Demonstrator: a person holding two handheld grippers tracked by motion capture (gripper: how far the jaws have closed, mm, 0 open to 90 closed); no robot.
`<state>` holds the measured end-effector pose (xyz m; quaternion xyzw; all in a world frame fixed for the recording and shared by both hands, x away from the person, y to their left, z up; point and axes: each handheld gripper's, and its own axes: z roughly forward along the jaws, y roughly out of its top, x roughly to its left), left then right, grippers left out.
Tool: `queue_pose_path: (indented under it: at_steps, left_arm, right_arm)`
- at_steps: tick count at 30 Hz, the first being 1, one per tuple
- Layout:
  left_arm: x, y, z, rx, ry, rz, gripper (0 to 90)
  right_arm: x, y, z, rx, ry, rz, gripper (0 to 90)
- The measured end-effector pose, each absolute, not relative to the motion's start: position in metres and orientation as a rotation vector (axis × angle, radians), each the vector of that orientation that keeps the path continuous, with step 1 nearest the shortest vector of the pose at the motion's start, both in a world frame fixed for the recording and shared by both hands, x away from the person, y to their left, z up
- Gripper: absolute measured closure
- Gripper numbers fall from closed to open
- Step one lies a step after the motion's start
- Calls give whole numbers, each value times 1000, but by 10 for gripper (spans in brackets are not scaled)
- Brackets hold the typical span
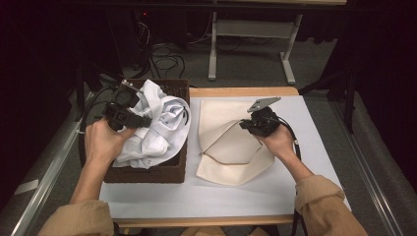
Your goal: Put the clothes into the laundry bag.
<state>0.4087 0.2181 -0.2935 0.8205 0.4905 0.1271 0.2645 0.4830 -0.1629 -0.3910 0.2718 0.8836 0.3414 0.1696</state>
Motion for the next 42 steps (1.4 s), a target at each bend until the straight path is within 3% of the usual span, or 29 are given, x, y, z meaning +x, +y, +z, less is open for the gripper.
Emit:
queue_pose_path:
  at_steps: [13,33,42]
  left_arm:
    - [387,187,-272,2231,1140,287,764]
    - [360,119,-271,2367,889,225,762]
    - [355,95,-278,2334,815,186,760]
  right_arm:
    - [486,-166,-392,790,2505,964,868]
    - [486,-166,-391,791,2499,972,868]
    - [488,-172,-391,817,2488,986,867]
